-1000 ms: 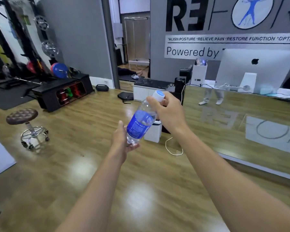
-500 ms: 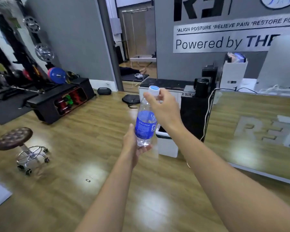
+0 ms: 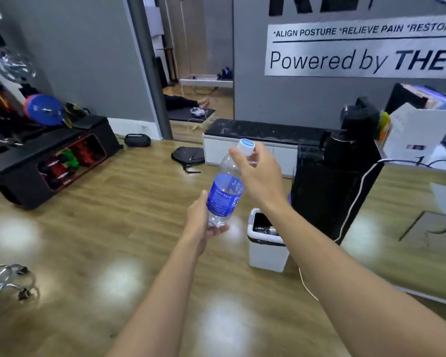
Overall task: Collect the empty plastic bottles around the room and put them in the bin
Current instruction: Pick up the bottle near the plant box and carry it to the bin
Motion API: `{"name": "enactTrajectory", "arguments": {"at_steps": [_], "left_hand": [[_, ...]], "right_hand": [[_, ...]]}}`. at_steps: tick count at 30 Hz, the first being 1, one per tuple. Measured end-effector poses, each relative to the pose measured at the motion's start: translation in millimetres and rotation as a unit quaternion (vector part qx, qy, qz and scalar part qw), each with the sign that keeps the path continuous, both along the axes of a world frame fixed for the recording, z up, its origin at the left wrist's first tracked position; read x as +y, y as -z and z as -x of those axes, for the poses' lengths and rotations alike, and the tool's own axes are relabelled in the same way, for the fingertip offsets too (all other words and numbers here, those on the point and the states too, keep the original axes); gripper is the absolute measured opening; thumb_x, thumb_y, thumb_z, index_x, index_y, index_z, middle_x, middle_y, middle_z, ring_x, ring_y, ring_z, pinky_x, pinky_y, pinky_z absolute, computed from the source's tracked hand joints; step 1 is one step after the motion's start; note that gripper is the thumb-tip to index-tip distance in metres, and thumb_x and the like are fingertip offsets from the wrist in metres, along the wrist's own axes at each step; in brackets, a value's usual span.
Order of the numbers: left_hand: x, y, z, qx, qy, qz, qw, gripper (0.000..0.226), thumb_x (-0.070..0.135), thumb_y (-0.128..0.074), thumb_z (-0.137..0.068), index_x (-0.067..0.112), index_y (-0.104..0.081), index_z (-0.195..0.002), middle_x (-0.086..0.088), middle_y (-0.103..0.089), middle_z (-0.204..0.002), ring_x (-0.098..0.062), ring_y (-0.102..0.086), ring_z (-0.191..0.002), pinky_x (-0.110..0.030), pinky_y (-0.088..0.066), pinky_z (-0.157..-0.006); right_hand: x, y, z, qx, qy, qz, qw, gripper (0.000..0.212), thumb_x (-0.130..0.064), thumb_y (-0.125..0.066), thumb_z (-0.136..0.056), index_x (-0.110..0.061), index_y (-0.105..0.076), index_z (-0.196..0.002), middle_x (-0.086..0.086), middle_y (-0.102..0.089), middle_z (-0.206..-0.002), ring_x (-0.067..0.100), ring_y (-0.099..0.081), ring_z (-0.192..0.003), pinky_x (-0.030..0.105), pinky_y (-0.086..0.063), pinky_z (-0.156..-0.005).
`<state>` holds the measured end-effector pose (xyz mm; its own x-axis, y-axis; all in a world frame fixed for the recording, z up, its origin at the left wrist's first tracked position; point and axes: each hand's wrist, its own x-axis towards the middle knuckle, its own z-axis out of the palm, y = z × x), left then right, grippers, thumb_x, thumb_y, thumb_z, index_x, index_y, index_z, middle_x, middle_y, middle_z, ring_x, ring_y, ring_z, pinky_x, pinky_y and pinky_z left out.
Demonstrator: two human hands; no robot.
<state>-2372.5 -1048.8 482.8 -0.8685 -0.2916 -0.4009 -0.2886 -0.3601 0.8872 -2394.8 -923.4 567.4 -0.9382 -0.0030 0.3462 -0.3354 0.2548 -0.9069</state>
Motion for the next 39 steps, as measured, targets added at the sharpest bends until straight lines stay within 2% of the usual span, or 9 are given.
{"name": "enactTrajectory", "arguments": {"at_steps": [5,14,19,22,25,28,30,33,39], "left_hand": [[-24.8,10.5,113.1,-0.018,0.049,0.007,0.999,0.033,0.042,-0.042,-0.101,0.018,-0.064,-0.100,-0.008,-0.071,-0.095,-0.025,-0.065,-0.076,-0.028,-0.054,-0.046],[-55.2,81.3,310.7,-0.075,0.125,0.076,0.986,0.051,0.045,-0.032,-0.103,0.008,-0.062,-0.120,-0.014,-0.067,-0.105,-0.020,-0.061,-0.067,-0.026,-0.053,-0.045],[-50.2,146.3,405.3,-0.142,0.171,0.098,0.970,0.036,0.039,-0.037,-0.101,0.013,-0.061,-0.108,-0.011,-0.064,-0.099,-0.019,-0.058,-0.070,-0.027,-0.052,-0.052],[-35.8,196.7,455.8,-0.167,0.204,0.099,0.959,0.040,0.042,-0.043,-0.099,0.009,-0.058,-0.117,-0.008,-0.066,-0.094,-0.020,-0.060,-0.069,-0.028,-0.051,-0.054],[-17.1,242.1,497.4,-0.199,0.252,0.072,0.944,0.025,0.038,-0.048,-0.099,0.016,-0.058,-0.106,-0.005,-0.066,-0.097,-0.019,-0.061,-0.074,-0.028,-0.049,-0.059],[0.2,288.9,523.9,-0.246,0.304,0.058,0.918,0.025,0.036,-0.054,-0.096,0.015,-0.062,-0.108,-0.009,-0.069,-0.104,-0.022,-0.062,-0.082,-0.030,-0.051,-0.067],[12.9,320.2,544.5,-0.275,0.340,0.060,0.897,0.018,0.032,-0.056,-0.096,0.017,-0.063,-0.102,-0.008,-0.069,-0.097,-0.024,-0.061,-0.081,-0.035,-0.052,-0.074],[42.8,370.1,566.4,-0.313,0.392,0.081,0.861,0.014,0.034,-0.057,-0.095,0.021,-0.061,-0.099,-0.006,-0.069,-0.103,-0.026,-0.064,-0.092,-0.038,-0.054,-0.079],[91.5,474.1,596.6,-0.327,0.409,0.100,0.846,0.014,0.038,-0.053,-0.097,0.025,-0.058,-0.100,-0.004,-0.065,-0.108,-0.025,-0.061,-0.091,-0.042,-0.052,-0.091]], "right_hand": [[-23.5,13.1,105.8,-0.013,0.042,-0.011,0.999,0.028,-0.045,-0.063,-0.091,-0.017,-0.063,-0.096,-0.015,-0.065,-0.084,0.008,-0.063,-0.084,0.024,-0.047,-0.072],[-44.2,96.0,303.6,-0.098,0.098,0.044,0.989,0.019,-0.040,-0.064,-0.090,-0.021,-0.061,-0.086,-0.012,-0.063,-0.076,-0.001,-0.055,-0.067,0.011,-0.039,-0.059],[-35.7,153.0,384.0,-0.180,0.152,0.030,0.971,0.019,-0.036,-0.065,-0.090,-0.020,-0.059,-0.081,-0.010,-0.060,-0.070,-0.003,-0.053,-0.063,0.011,-0.038,-0.059],[-19.7,202.4,420.4,-0.236,0.211,0.021,0.948,0.019,-0.037,-0.064,-0.089,-0.018,-0.061,-0.086,-0.003,-0.066,-0.078,0.013,-0.060,-0.076,0.025,-0.045,-0.070],[-9.5,253.8,445.1,-0.284,0.297,0.024,0.911,0.019,-0.037,-0.061,-0.092,-0.019,-0.061,-0.095,-0.007,-0.065,-0.081,0.016,-0.060,-0.082,0.019,-0.043,-0.068],[1.1,305.1,455.2,-0.322,0.383,0.046,0.864,0.017,-0.034,-0.061,-0.094,-0.017,-0.060,-0.098,-0.006,-0.065,-0.085,0.019,-0.062,-0.088,0.028,-0.041,-0.074],[11.5,336.2,464.5,-0.342,0.421,0.055,0.838,0.018,-0.032,-0.060,-0.095,-0.014,-0.059,-0.096,-0.007,-0.063,-0.080,0.014,-0.061,-0.083,0.026,-0.040,-0.074],[28.5,386.1,475.4,-0.367,0.460,0.056,0.807,0.020,-0.032,-0.059,-0.095,-0.013,-0.056,-0.095,-0.011,-0.059,-0.074,-0.008,-0.055,-0.068,0.010,-0.038,-0.063],[40.6,494.5,500.9,-0.356,0.514,0.114,0.772,0.013,-0.032,-0.060,-0.095,-0.020,-0.058,-0.100,-0.014,-0.065,-0.081,-0.009,-0.058,-0.074,0.010,-0.042,-0.068]]}}
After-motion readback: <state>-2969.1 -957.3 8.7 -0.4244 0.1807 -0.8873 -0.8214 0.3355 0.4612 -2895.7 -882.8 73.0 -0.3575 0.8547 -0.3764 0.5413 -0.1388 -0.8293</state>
